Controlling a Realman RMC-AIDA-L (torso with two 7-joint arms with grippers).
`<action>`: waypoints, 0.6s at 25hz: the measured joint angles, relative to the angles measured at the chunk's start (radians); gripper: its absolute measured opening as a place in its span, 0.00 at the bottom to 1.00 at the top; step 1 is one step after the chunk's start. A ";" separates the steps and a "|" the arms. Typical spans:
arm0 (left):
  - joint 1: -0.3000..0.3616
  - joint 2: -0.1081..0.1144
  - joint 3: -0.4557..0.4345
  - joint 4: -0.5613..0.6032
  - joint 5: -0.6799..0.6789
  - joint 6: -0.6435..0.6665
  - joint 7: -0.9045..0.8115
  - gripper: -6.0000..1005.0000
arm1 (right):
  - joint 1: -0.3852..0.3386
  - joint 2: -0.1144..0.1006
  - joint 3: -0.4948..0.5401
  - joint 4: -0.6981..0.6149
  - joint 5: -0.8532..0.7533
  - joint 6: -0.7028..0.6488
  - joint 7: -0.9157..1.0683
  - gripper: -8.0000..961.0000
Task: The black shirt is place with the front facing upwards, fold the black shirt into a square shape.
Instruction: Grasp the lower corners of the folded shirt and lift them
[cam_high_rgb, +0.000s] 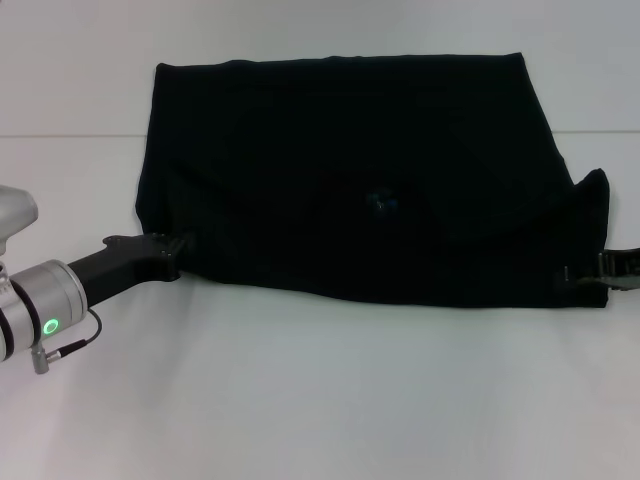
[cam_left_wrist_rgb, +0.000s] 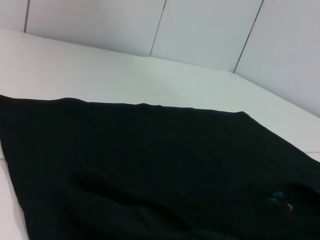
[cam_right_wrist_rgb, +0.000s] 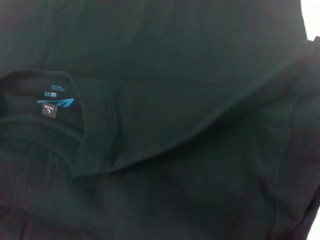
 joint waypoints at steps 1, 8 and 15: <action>0.000 0.000 0.000 0.000 0.000 0.001 0.000 0.09 | 0.000 0.001 0.000 0.000 0.000 0.000 0.000 0.80; 0.001 -0.001 -0.001 0.001 -0.003 0.007 0.000 0.09 | 0.000 0.002 0.000 0.000 0.000 0.000 -0.001 0.56; 0.005 -0.002 -0.001 0.007 -0.004 0.012 -0.022 0.10 | -0.003 -0.001 0.007 0.000 0.000 -0.001 -0.004 0.22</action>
